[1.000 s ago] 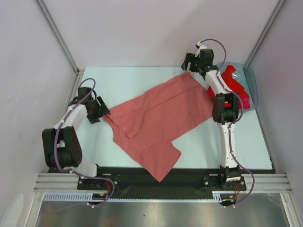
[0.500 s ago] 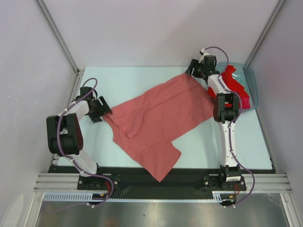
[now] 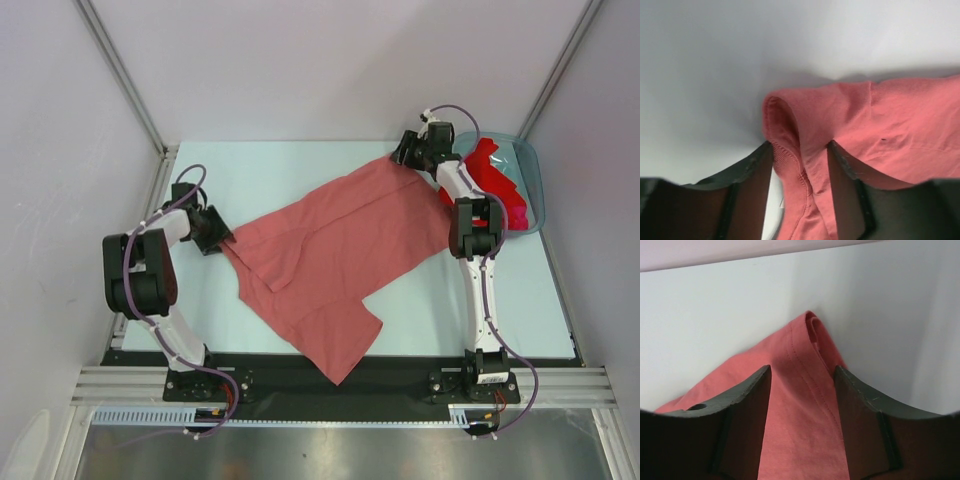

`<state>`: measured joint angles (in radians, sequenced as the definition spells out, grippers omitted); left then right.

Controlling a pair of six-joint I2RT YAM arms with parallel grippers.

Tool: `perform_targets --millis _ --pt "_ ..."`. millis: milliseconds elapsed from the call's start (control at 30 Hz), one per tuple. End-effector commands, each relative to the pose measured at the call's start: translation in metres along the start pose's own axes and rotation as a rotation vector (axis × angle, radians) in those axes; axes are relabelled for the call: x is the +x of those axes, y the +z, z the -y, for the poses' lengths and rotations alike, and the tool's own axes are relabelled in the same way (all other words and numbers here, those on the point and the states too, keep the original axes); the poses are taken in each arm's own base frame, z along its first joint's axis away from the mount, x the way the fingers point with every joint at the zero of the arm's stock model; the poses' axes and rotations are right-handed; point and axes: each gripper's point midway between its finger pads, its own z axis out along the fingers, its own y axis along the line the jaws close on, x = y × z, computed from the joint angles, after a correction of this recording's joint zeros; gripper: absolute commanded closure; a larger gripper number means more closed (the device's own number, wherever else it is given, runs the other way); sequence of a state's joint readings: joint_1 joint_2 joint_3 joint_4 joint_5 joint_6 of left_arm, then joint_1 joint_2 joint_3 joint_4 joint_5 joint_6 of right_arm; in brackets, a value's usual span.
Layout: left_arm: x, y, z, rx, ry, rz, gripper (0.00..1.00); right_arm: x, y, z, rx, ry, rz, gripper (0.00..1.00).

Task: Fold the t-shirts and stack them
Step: Fold the tshirt

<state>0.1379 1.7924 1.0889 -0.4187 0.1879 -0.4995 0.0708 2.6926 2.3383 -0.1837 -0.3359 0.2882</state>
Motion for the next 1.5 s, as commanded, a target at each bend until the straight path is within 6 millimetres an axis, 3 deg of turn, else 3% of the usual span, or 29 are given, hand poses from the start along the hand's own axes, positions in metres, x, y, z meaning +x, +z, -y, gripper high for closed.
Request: perform_targets --millis 0,33,133,200,333,400,567,667,733,800,833,867,933,967,1067,1100,1167,1200,1267,1300,1333,1367,1400,1433,1467 --pt "-0.007 0.005 -0.002 0.002 -0.03 0.006 0.49 -0.001 0.006 0.0 -0.011 0.034 0.008 0.43" --pt "-0.008 0.005 -0.003 -0.003 -0.034 0.006 0.58 -0.002 0.007 0.002 -0.009 0.05 0.014 0.47" --pt "-0.006 0.009 -0.011 -0.021 -0.05 -0.011 0.71 -0.01 0.011 0.007 -0.006 0.088 0.051 0.58" --pt "-0.007 0.009 -0.013 -0.028 -0.055 -0.015 0.8 -0.015 0.013 0.006 -0.016 0.106 0.072 0.73" --pt "-0.016 0.009 -0.026 -0.058 -0.076 -0.002 1.0 -0.014 0.018 0.008 -0.001 0.156 0.089 0.83" --pt "-0.021 0.009 -0.032 -0.072 -0.082 0.006 1.0 -0.014 0.02 0.01 0.006 0.187 0.1 0.85" --pt "-0.046 0.008 -0.047 -0.095 -0.099 0.05 1.0 -0.019 0.022 0.007 0.001 0.244 0.123 0.81" --pt "-0.062 0.004 -0.046 -0.108 -0.079 0.077 1.0 -0.026 0.017 0.001 -0.01 0.262 0.118 0.72" --pt "-0.072 0.001 -0.041 -0.104 -0.07 0.09 1.0 -0.036 0.008 -0.003 -0.005 0.266 0.12 0.59" --pt "-0.081 -0.005 -0.038 -0.106 -0.055 0.109 0.89 -0.045 0.0 -0.005 0.001 0.262 0.124 0.46" --pt "-0.082 -0.009 -0.039 -0.117 -0.052 0.116 0.73 -0.047 -0.006 -0.003 0.014 0.263 0.115 0.41" --pt "-0.085 -0.012 -0.041 -0.131 -0.041 0.129 0.61 -0.062 -0.018 -0.005 0.019 0.251 0.131 0.34" --pt "-0.086 -0.026 -0.039 -0.137 -0.028 0.146 0.38 -0.068 -0.033 -0.003 0.052 0.243 0.116 0.27" --pt "-0.084 -0.03 -0.039 -0.143 -0.024 0.146 0.35 -0.083 -0.047 -0.009 0.053 0.206 0.132 0.22" --pt "-0.067 -0.054 -0.034 -0.121 -0.013 0.163 0.26 -0.096 -0.078 -0.027 0.073 0.126 0.101 0.16" --pt "-0.05 -0.055 -0.036 -0.127 -0.009 0.137 0.25 -0.096 -0.086 -0.033 0.085 0.108 0.087 0.15" --pt "-0.039 -0.076 -0.028 -0.103 0.004 0.171 0.27 -0.085 -0.102 -0.042 0.122 0.07 0.024 0.12" --pt "-0.018 -0.075 -0.028 -0.095 0.014 0.133 0.29 -0.084 -0.116 -0.057 0.148 0.024 0.014 0.11" --pt "-0.003 -0.093 -0.016 -0.04 0.027 0.156 0.31 -0.065 -0.132 -0.071 0.173 0.009 -0.05 0.11" --pt "0.015 -0.092 -0.011 -0.005 0.047 0.125 0.36 -0.066 -0.147 -0.097 0.149 -0.01 -0.049 0.12" --pt "0.024 -0.095 -0.007 0.022 0.057 0.117 0.39 -0.039 -0.148 -0.098 0.156 0.002 -0.108 0.15" --pt "0.029 -0.103 0.001 0.063 0.073 0.13 0.43 -0.028 -0.152 -0.111 0.129 0.008 -0.127 0.21" --pt "0.044 -0.101 0.011 0.14 0.09 0.096 0.47 -0.032 -0.164 -0.149 0.036 0.025 -0.096 0.23" --pt "0.051 -0.1 0.014 0.167 0.096 0.086 0.48 -0.017 -0.165 -0.162 0.0 0.055 -0.113 0.25" --pt "0.057 -0.101 0.018 0.188 0.107 0.08 0.5 0.022 -0.162 -0.163 -0.01 0.093 -0.183 0.35"
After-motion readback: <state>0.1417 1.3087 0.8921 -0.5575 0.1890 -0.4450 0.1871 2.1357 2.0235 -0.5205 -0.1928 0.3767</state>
